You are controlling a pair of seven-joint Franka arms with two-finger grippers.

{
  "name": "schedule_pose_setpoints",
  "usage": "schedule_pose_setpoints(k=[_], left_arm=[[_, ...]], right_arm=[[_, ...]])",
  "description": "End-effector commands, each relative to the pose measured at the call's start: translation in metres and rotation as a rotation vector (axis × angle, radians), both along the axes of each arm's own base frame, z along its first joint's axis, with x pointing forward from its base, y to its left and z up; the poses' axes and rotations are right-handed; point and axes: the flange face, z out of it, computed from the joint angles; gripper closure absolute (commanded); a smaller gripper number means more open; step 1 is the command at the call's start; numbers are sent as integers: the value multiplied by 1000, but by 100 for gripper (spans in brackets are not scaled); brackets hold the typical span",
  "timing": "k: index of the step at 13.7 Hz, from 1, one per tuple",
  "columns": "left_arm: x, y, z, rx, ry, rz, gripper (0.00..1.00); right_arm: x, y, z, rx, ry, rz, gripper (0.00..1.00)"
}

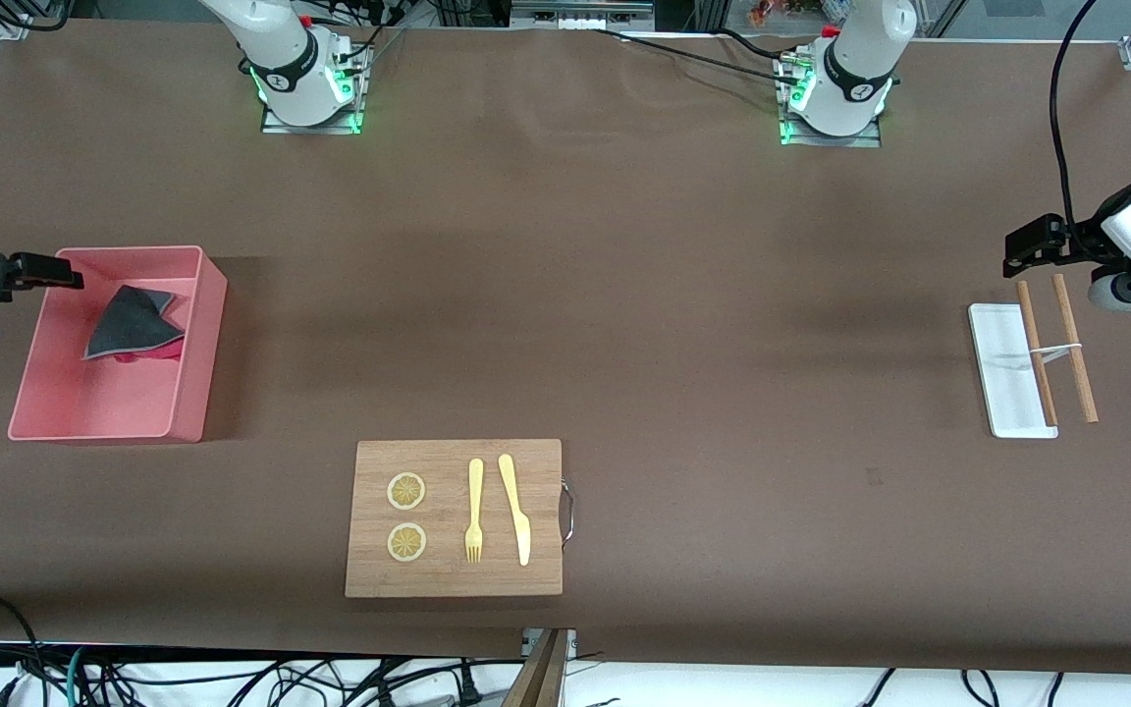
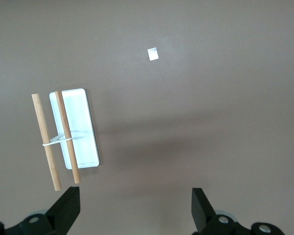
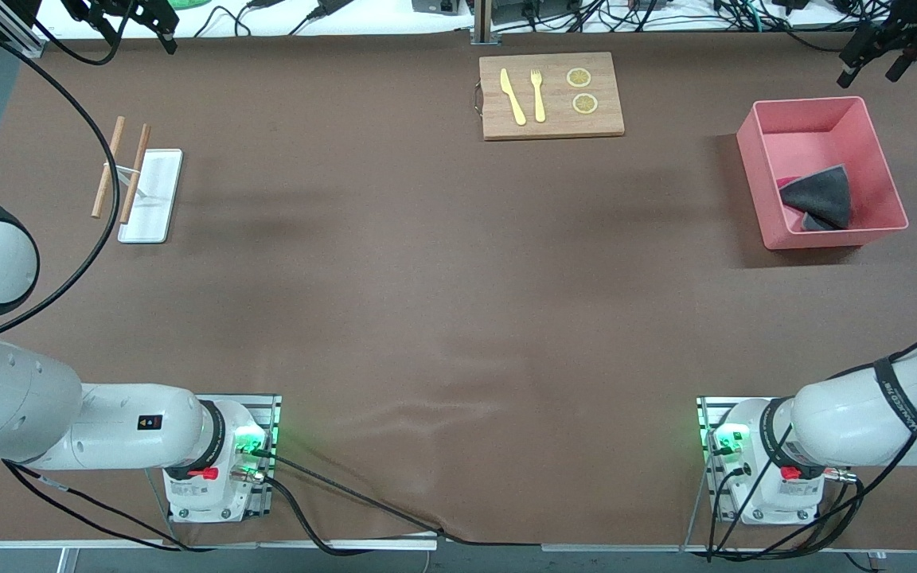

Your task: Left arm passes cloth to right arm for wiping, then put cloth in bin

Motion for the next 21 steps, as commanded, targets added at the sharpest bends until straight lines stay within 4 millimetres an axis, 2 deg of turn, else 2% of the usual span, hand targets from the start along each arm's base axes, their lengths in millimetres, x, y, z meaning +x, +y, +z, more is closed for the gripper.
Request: schedule_pose_setpoints(k=[1,3,6,8,9,13,15,17,19,21], left_arm=[[2,-3,6,-17,-1,11,0],[2,-3,6,-17,-1,11,0],[2,-3,6,-17,-1,9,0],[2,-3,6,-17,-1,9,0],[2,-3,6,-17,-1,11,0],[2,-3,6,-17,-1,9,0],[2,-2,6,-17,-1,11,0],[2,-3,6,-17,-1,9,0],[2,-3,6,-17,-1,9,0],[2,-2,6,-17,-1,11,0]], right_arm=[[-21,25,43,-26,-23,-65,0],[-32,39,65,-28,-39,-97,0],[-39,62,84,-69,-52,-37,0],[-36,72,112,-111,-113,-12,0],[-35,72,118,-111,-132,-8,0],[-35,73,121,-110,-151,-9,0],[-36,90,122,-120,-147,-32,0],[-38,92,121,-126,-140,-153,0],[-37,94,118,-105,-131,-162,0],[-36,87,116,-97,-120,-177,0]])
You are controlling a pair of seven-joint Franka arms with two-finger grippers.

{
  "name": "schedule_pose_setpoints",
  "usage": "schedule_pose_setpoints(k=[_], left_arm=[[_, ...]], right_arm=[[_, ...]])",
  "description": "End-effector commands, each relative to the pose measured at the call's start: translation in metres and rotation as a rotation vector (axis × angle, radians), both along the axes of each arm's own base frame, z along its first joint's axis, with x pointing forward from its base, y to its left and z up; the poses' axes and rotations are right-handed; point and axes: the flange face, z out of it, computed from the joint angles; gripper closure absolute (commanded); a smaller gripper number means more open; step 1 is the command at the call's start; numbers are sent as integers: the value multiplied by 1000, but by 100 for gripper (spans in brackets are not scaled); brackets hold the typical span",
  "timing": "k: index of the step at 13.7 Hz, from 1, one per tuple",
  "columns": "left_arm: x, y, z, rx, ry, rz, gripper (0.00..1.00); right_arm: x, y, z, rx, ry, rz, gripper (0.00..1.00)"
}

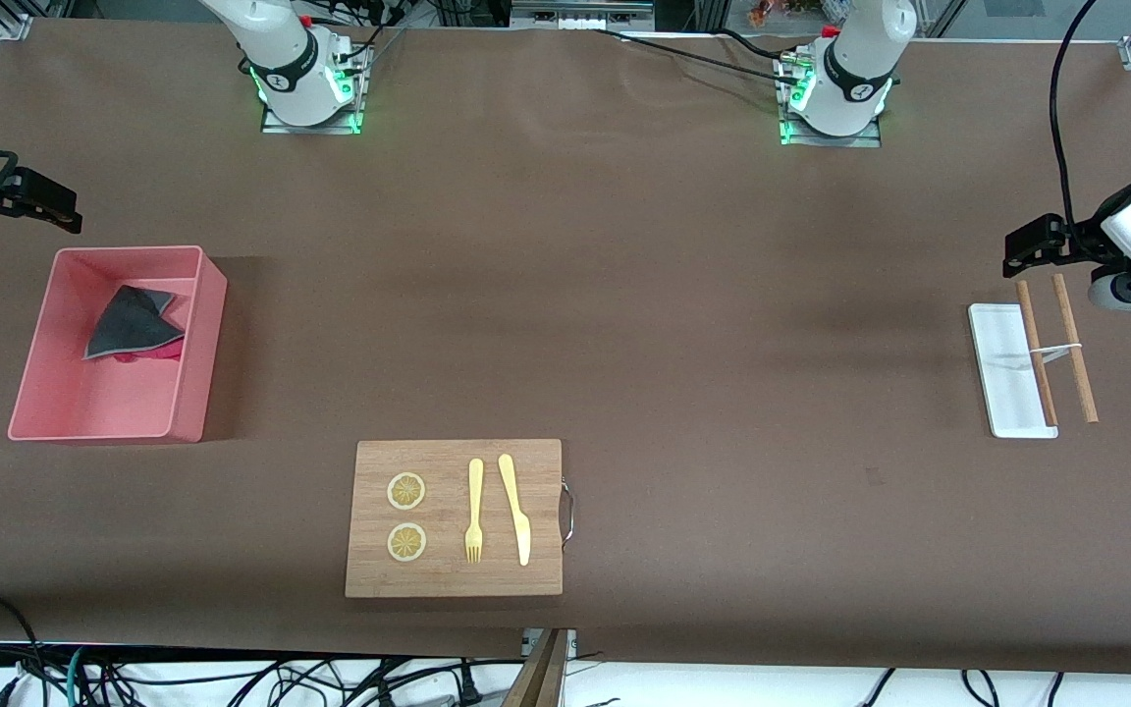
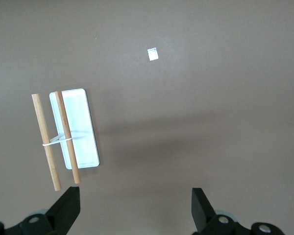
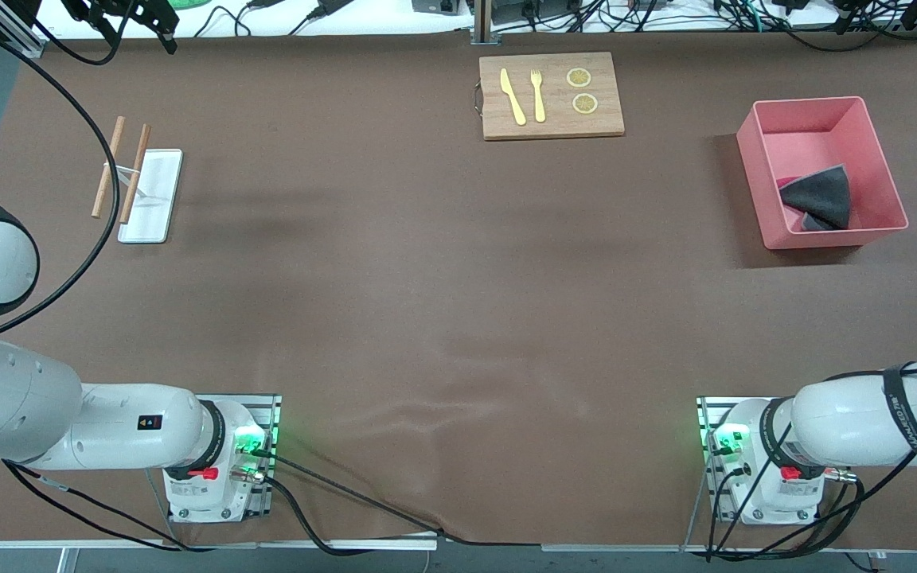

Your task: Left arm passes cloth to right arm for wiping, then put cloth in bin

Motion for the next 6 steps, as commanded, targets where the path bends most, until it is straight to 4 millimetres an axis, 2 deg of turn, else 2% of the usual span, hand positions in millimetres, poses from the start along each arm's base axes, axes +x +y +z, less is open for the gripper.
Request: schedule_pose_setpoints(k=[1,3,6], left_arm=[[2,-3,6,-17,-1,9,0],[2,-3,6,-17,-1,9,0],[2,-2,6,-15,-1,9,0]], right_arm=[[-3,-8,1,21,17,-35,0],[-4,-19,2,47,14,-58,0],[-4,-20,3,47,11,-58,0]])
